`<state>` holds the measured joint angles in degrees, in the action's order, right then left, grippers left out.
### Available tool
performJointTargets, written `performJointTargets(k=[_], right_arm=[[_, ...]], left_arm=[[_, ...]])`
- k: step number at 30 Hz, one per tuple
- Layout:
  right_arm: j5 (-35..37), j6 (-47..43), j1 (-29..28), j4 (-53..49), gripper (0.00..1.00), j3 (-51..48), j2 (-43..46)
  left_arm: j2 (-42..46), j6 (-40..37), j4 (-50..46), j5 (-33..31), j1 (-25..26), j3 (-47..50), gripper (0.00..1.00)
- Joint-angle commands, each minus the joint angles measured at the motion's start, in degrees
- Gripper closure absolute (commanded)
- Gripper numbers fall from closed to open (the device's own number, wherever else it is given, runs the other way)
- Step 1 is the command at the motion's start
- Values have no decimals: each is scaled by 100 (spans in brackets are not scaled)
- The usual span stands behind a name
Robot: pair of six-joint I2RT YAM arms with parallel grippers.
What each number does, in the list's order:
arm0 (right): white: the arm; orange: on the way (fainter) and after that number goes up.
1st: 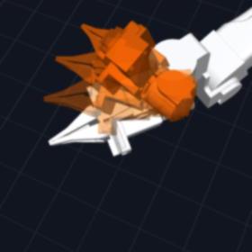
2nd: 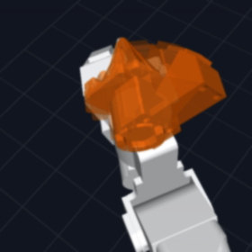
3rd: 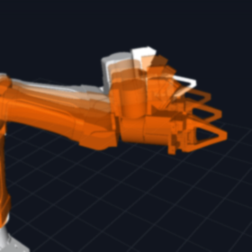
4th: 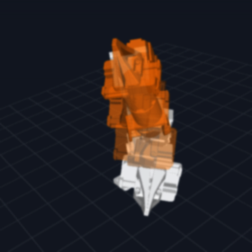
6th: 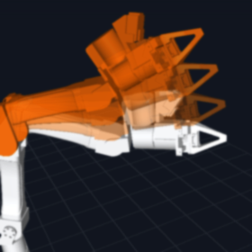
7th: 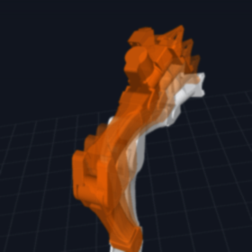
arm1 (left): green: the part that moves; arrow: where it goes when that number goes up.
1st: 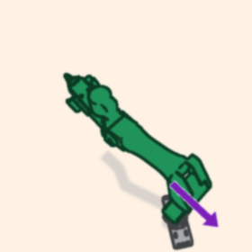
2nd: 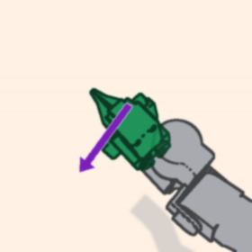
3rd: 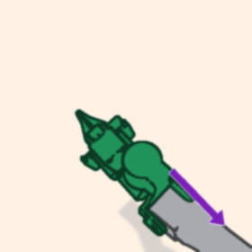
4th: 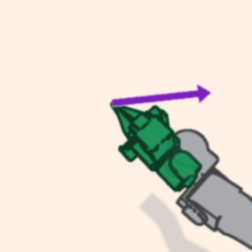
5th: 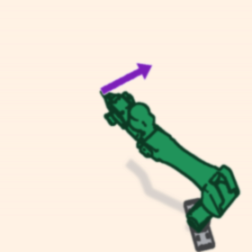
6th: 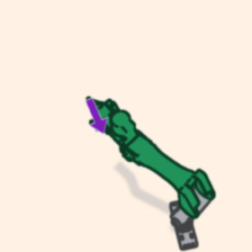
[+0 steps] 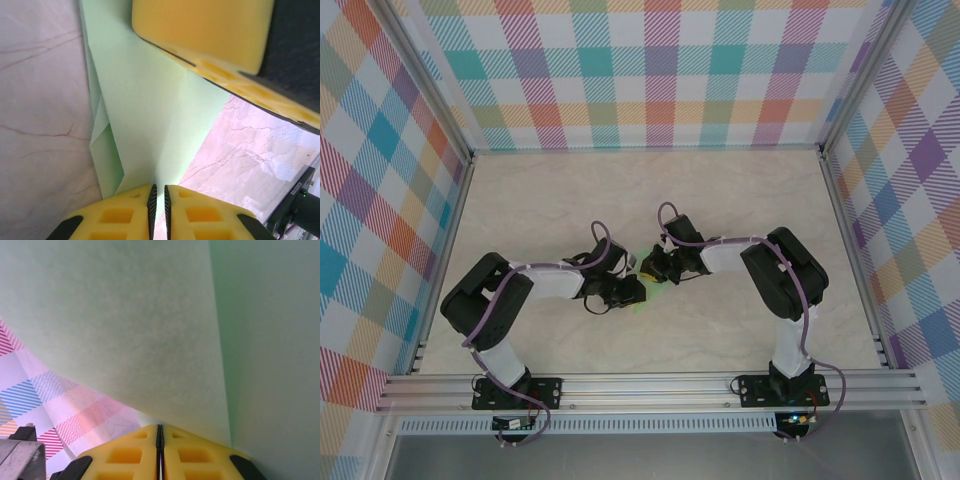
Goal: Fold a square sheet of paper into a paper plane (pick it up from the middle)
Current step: Fourth fold the wing at the center of the table.
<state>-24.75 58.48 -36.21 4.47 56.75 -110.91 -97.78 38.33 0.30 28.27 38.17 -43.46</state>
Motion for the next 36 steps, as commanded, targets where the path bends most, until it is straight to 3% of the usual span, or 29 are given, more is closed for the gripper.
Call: performJointTargets(k=[1,9,23,36], right_arm=[[304,14,-14,-500,89,-129,-462],[296,5,-18,-543,89,-86,-484],[286,19,-16,-556,89,-77,-519],[287,23,-14,-558,89,-80,-501]], left_arm=[[-107,-77,-168,-131,32,343,84],[249,-141,-425,-278,35,702,85],[843,-508,-915,242,41,831,85],[1575,-422,-1303,-289,32,584,84]])
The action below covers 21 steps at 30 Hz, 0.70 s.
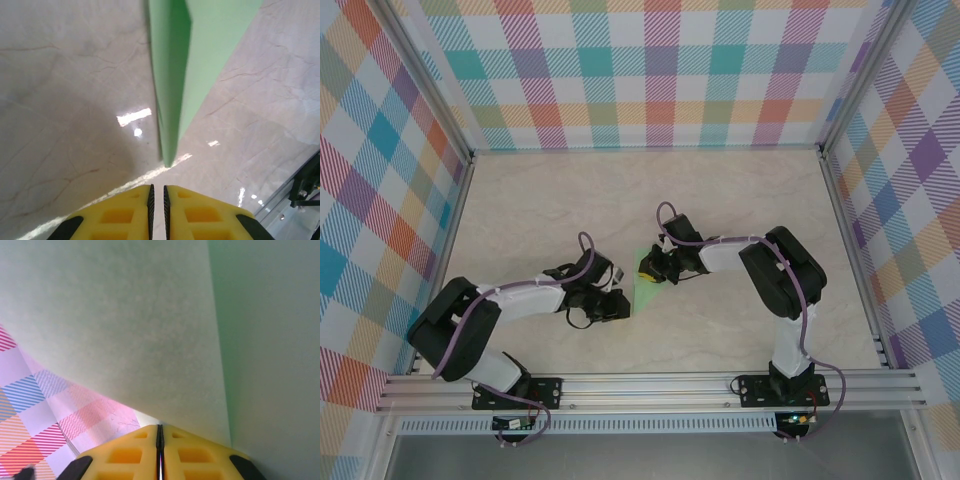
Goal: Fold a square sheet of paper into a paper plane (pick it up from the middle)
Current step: Fourth fold the wing at the center of the table.
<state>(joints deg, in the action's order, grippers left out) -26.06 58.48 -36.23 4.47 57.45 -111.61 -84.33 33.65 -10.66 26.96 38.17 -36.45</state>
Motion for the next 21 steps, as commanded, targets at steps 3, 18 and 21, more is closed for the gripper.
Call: performJointTargets(k=[3,18,21], right_arm=[[409,23,-20,-545,89,-146,-435],[398,24,-16,-592,89,-103,-475],[418,14,-16,-623,89,-103,-475]], left_arm=[[189,160,-2,-92,32,-284,82],[-1118,422,729,170,32,-850,80],[-1275,421,745,247,32,-664,81]])
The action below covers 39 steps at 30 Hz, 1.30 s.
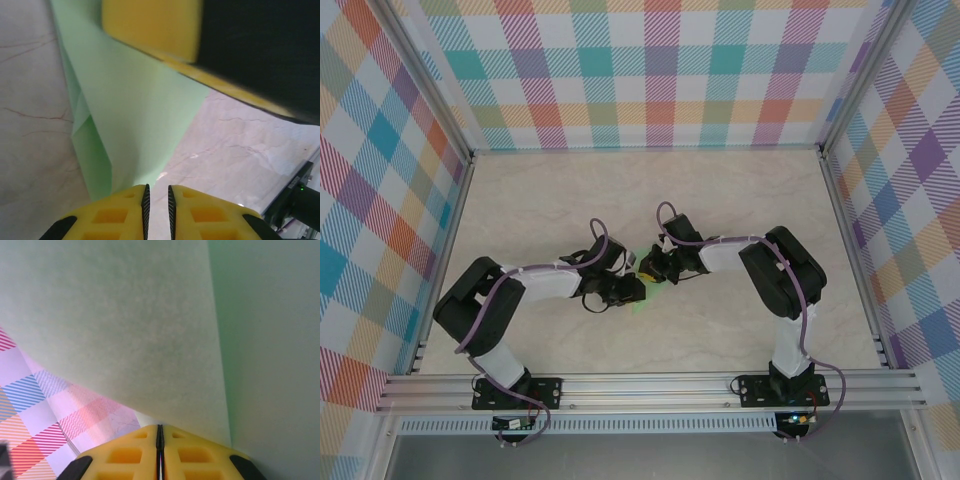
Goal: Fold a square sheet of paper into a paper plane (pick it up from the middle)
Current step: Fourth fold the wing at the center of the table.
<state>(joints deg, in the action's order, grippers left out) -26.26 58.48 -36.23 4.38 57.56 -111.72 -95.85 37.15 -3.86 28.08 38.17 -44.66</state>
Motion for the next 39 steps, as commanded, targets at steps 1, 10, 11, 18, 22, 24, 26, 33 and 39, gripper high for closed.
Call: performJointTargets(k=[1,10,11,18,22,24,26,33,39], right_arm=[[440,18,-10,-621,89,-113,-473],[446,1,-16,-667,89,-97,-479],[455,-4,-16,-691,89,-96,-474],[446,14,-16,-658,89,-109,-483],[451,10,-18,-654,89,-113,-482],[438,10,-16,-656,89,-111,-482],[444,6,-20,-671,89,-105,-473],[412,11,-14,-667,89,-87,-500],[412,14,-18,-676,88,-52,-508]], left_arm=[[-127,54,-32,106,32,210,82],[7,-139,-439,-257,15,564,84],[72,-120,-358,-201,15,639,84],[312,-297,-298,242,15,655,83],[328,-452,-686,48,15,546,83],[339,-514,-799,18,15,538,83],[361,-573,-894,-17,15,539,83],[621,-572,-957,-80,15,525,83],[1082,-272,-845,-350,11,385,83]])
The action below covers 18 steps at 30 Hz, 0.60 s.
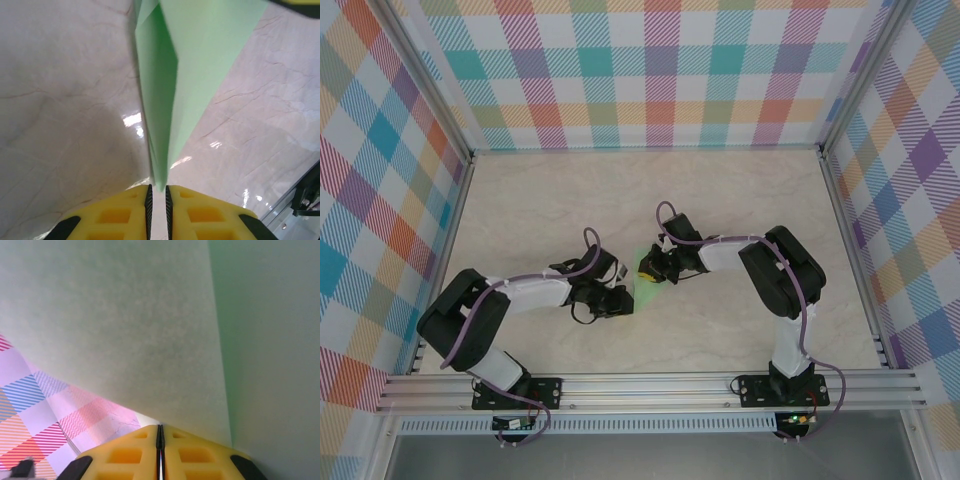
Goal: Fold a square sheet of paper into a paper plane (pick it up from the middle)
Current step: Fourth fold the wing at the center of the table.
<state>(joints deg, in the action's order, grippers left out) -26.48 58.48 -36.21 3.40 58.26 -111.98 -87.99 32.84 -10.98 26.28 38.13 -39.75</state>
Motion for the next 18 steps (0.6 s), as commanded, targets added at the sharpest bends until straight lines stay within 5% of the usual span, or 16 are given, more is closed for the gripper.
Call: performJointTargets(k=[1,18], right_arm=[[439,14,-20,-579,88,-113,-482],[411,67,-25,-543,88,-78,-509]], left_arm=[[353,243,-49,-186,10,-127,83],[-834,1226,1555,-439,19,-536,87]])
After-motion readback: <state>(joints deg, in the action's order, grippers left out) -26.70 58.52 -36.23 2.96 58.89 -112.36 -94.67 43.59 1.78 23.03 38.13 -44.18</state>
